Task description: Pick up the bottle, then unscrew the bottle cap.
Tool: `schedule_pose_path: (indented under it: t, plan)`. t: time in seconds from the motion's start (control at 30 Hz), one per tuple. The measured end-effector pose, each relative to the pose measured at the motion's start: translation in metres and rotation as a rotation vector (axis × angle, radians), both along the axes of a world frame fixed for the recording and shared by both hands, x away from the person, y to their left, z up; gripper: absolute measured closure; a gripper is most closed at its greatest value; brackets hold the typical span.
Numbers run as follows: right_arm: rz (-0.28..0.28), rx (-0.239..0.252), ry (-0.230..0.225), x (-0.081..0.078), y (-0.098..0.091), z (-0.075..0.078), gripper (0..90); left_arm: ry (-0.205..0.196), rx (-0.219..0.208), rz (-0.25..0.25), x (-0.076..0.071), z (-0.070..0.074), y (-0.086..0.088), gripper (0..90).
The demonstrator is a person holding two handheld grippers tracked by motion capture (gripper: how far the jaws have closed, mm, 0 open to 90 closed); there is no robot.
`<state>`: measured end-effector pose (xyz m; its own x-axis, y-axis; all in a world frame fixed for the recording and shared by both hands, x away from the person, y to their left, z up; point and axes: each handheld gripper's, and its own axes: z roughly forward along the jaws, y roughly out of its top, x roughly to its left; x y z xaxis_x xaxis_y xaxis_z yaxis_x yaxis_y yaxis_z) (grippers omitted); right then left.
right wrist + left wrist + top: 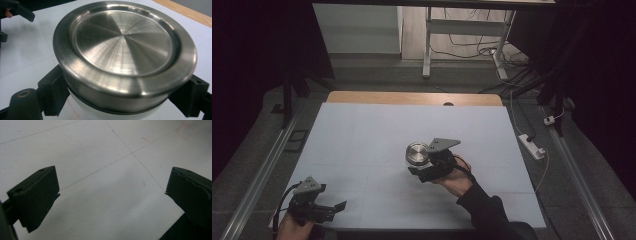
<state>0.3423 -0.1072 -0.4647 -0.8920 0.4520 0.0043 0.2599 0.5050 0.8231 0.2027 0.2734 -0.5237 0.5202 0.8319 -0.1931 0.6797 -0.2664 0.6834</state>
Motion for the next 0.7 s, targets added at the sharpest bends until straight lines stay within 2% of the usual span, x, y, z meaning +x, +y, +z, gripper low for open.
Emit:
schedule_pose_path:
  t: [0.17,0.4,0.53,0.7]
  plan:
    - [0.012,-0.007,-0.001,-0.0027,0.0034,-0.0012,14.4,-0.003,-0.002,0.001,-0.0005,0.0004,-0.0002,0.0]
    - [0.014,-0.002,-0.003,-0.0027,0.0027,0.0003,14.4,-0.003,-0.043,-0.013,0.0007,0.0007,0.0013,0.0]
    - [0.012,0.002,-0.003,-0.0029,0.0021,0.0010,14.4,-0.026,-0.062,-0.024,0.0005,0.0032,0.0003,0.0]
    - [0.013,0.003,-0.004,-0.0033,0.0022,0.0012,14.4,-0.061,-0.074,-0.062,0.0011,0.0073,-0.0038,0.0]
